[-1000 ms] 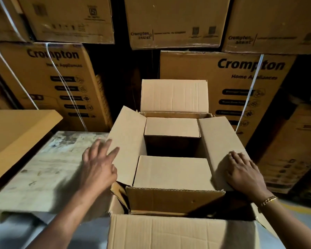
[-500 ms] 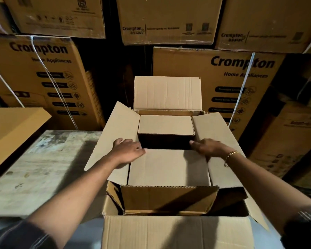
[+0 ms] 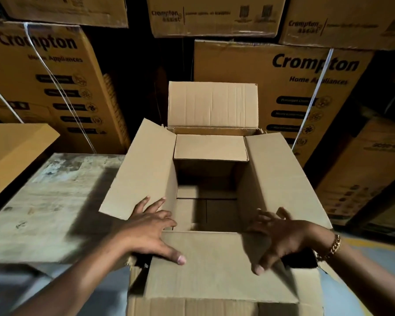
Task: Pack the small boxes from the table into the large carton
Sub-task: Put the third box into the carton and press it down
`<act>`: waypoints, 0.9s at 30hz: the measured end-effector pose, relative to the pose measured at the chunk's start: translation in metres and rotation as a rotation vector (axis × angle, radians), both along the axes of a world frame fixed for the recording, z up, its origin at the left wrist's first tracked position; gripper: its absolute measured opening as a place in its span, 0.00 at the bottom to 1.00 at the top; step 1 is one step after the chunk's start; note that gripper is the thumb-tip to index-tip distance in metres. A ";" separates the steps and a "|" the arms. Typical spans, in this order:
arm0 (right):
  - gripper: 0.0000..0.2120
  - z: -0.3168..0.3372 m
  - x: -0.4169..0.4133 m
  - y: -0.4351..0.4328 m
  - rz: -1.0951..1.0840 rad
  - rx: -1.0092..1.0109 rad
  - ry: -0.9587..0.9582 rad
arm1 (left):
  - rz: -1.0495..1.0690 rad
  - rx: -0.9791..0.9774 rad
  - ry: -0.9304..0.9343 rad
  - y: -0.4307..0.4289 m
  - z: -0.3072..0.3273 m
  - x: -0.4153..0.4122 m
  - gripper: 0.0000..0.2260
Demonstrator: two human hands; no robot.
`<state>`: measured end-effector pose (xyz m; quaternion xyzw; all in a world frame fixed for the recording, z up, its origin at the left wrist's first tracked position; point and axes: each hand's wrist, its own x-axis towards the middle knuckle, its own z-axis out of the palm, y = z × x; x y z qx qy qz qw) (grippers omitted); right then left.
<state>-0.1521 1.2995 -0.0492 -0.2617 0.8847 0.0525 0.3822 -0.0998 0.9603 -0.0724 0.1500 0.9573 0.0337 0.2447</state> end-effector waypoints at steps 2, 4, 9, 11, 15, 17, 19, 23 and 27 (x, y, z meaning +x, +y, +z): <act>0.55 -0.006 -0.002 0.005 -0.032 -0.038 0.014 | 0.006 -0.002 0.040 -0.001 -0.003 0.001 0.52; 0.56 -0.008 -0.004 0.007 -0.015 -0.027 0.020 | 0.008 -0.008 0.007 -0.001 0.001 -0.001 0.50; 0.58 0.006 -0.012 -0.004 0.071 0.055 0.008 | 0.140 0.084 0.038 0.018 0.009 -0.012 0.49; 0.49 0.015 -0.017 -0.011 0.104 0.080 -0.023 | 0.167 0.068 0.146 0.027 0.011 -0.025 0.47; 0.29 0.005 -0.044 -0.031 0.083 0.025 -0.140 | 0.177 -0.152 0.297 0.027 0.011 -0.076 0.35; 0.23 -0.002 -0.065 -0.046 0.042 -0.022 -0.079 | 0.218 -0.237 0.317 0.018 0.011 -0.107 0.36; 0.26 -0.008 -0.090 -0.060 -0.040 -0.064 0.099 | 0.266 -0.278 0.323 0.007 0.009 -0.137 0.37; 0.42 -0.034 -0.139 -0.083 -0.330 -0.215 0.144 | 0.302 -0.295 0.382 -0.010 0.003 -0.181 0.40; 0.47 -0.075 -0.164 -0.093 -0.441 -0.147 0.199 | 0.299 -0.270 0.459 -0.021 -0.005 -0.215 0.42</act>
